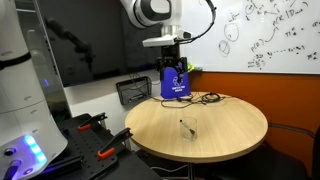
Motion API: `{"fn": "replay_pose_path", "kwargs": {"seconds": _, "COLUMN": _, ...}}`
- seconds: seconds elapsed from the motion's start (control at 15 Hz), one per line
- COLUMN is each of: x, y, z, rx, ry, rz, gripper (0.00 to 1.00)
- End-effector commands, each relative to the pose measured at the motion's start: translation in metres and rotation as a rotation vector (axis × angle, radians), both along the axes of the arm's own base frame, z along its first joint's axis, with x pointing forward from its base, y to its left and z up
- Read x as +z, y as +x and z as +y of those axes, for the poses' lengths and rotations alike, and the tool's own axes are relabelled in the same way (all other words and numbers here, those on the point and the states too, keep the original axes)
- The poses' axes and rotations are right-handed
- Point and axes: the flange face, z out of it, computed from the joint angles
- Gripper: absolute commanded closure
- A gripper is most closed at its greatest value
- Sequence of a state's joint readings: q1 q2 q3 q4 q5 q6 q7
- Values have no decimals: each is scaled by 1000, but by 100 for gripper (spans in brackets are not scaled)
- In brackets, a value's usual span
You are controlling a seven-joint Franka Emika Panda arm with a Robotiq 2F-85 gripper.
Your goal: Take the marker out of the glass cup and put it on the table
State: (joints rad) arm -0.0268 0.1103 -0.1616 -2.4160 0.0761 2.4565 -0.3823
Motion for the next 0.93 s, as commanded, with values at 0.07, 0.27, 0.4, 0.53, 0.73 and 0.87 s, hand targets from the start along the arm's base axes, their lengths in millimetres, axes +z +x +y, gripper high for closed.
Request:
{"fn": "replay_pose_path", "kwargs": {"seconds": 0.07, "x": -12, "y": 5, "z": 1, "rx": 2, "ry": -1, "rz": 21, "gripper": 0}}
{"fn": "replay_pose_path", "kwargs": {"seconds": 0.27, "x": -3, "y": 4, "z": -1, "rx": -2, "ry": -1, "rz": 4, "gripper": 0}}
{"fn": "replay_pose_path", "kwargs": {"seconds": 0.4, "x": -2, "y": 4, "z": -1, "rx": -2, "ry": 0, "rz": 3, "gripper": 0}}
{"fn": "replay_pose_path", "kwargs": {"seconds": 0.53, "x": -8, "y": 6, "z": -1, "rx": -19, "ry": 2, "rz": 19, "gripper": 0}}
{"fn": "replay_pose_path", "kwargs": {"seconds": 0.73, "x": -38, "y": 19, "z": -5, "rx": -109, "ry": 7, "rz": 48, "gripper": 0}}
{"fn": "replay_pose_path", "kwargs": {"seconds": 0.87, "x": -60, "y": 27, "z": -7, "rx": -149, "ry": 6, "rz": 75, "gripper": 13}}
